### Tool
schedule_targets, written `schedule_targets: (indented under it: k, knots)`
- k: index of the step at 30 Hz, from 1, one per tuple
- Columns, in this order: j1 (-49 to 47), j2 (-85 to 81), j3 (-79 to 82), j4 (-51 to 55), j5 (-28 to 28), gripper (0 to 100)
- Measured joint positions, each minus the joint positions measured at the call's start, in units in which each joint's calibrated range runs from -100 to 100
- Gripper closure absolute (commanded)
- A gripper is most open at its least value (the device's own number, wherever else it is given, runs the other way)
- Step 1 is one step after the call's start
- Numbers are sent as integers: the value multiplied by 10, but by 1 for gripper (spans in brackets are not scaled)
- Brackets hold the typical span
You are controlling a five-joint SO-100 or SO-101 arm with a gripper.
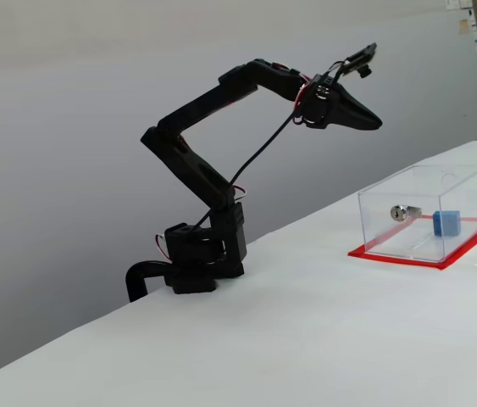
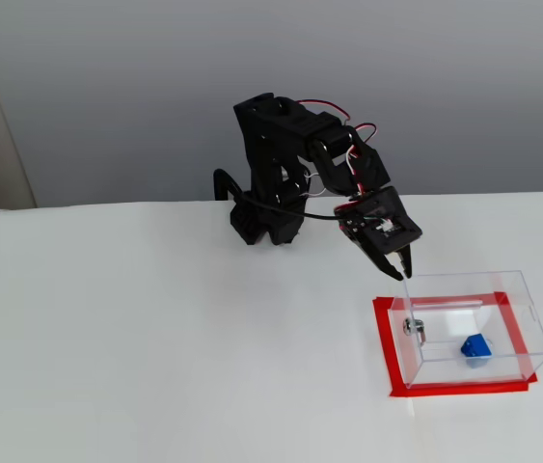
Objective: Pick the blue lego brick and place it into the transparent box
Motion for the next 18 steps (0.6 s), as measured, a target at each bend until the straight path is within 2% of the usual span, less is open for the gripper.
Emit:
schedule_targets:
  k: [12, 18]
  knots:
    - [173, -247, 205, 0, -1, 98]
    - [206, -342, 305, 0, 0, 98]
